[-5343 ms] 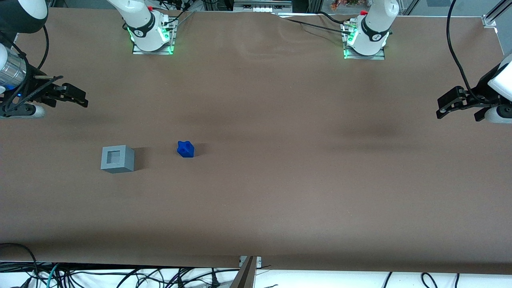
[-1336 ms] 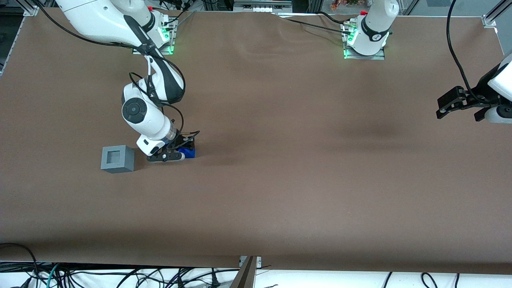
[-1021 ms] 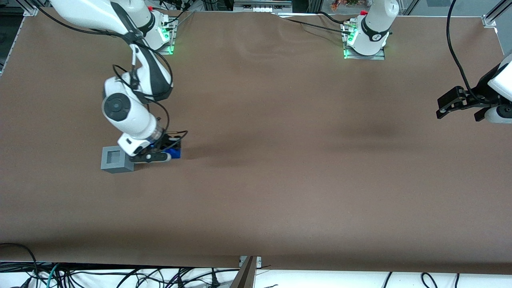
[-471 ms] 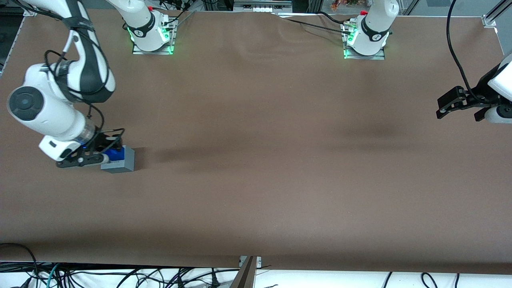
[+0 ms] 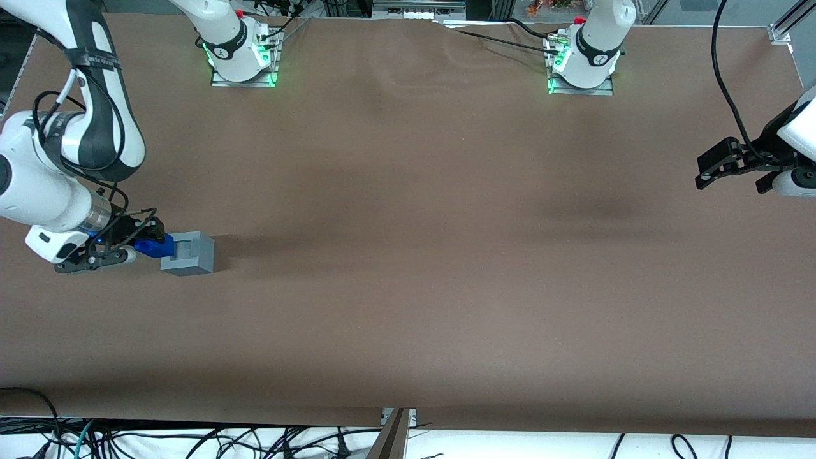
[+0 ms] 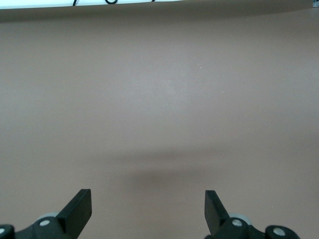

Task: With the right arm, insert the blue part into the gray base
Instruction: 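Lower the blue block into the gray base's hollow center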

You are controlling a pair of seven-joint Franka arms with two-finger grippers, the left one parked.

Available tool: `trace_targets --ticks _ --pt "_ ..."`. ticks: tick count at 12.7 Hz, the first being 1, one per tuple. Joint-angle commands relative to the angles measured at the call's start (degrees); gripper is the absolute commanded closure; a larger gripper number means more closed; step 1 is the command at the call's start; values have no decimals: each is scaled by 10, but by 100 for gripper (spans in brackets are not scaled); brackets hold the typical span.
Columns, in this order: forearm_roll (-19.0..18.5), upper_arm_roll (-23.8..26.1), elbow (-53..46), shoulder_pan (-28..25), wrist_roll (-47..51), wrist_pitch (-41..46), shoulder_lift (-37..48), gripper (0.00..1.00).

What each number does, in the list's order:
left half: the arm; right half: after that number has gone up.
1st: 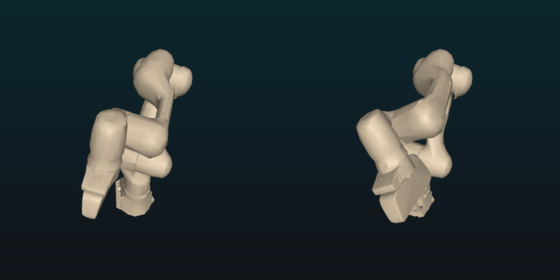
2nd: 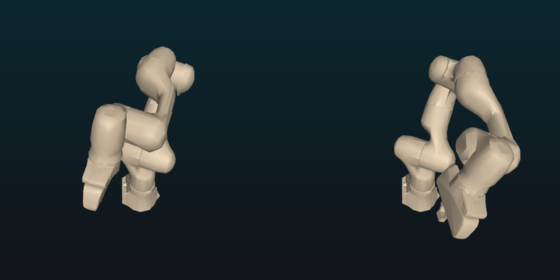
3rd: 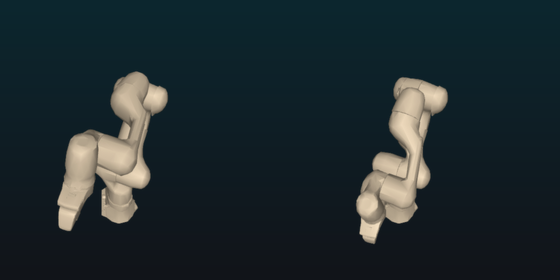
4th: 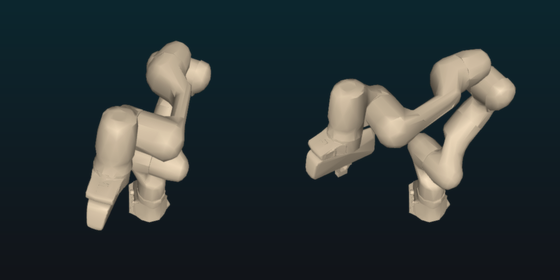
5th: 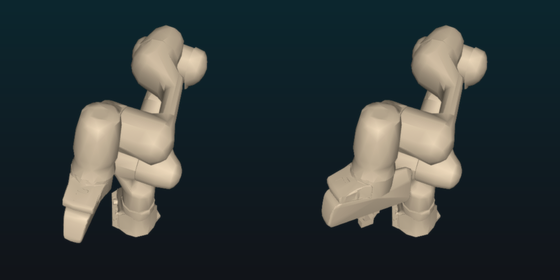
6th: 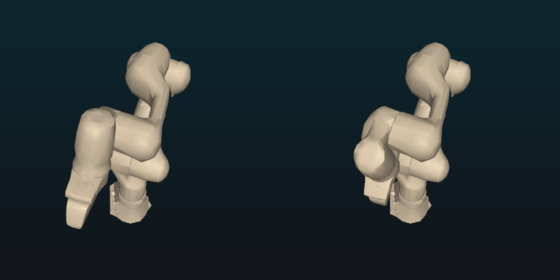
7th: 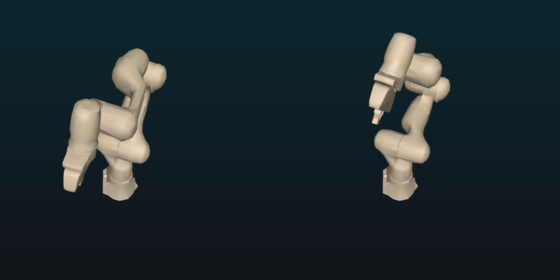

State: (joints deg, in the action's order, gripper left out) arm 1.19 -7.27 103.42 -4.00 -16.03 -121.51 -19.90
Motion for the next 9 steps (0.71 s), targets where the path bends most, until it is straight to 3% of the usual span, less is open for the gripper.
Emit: trace_targets --ticks 1,9 --pt "12 1 9 1 -18 -34 -17 88" --pt "19 2 35 1 -18 -27 -15 88"
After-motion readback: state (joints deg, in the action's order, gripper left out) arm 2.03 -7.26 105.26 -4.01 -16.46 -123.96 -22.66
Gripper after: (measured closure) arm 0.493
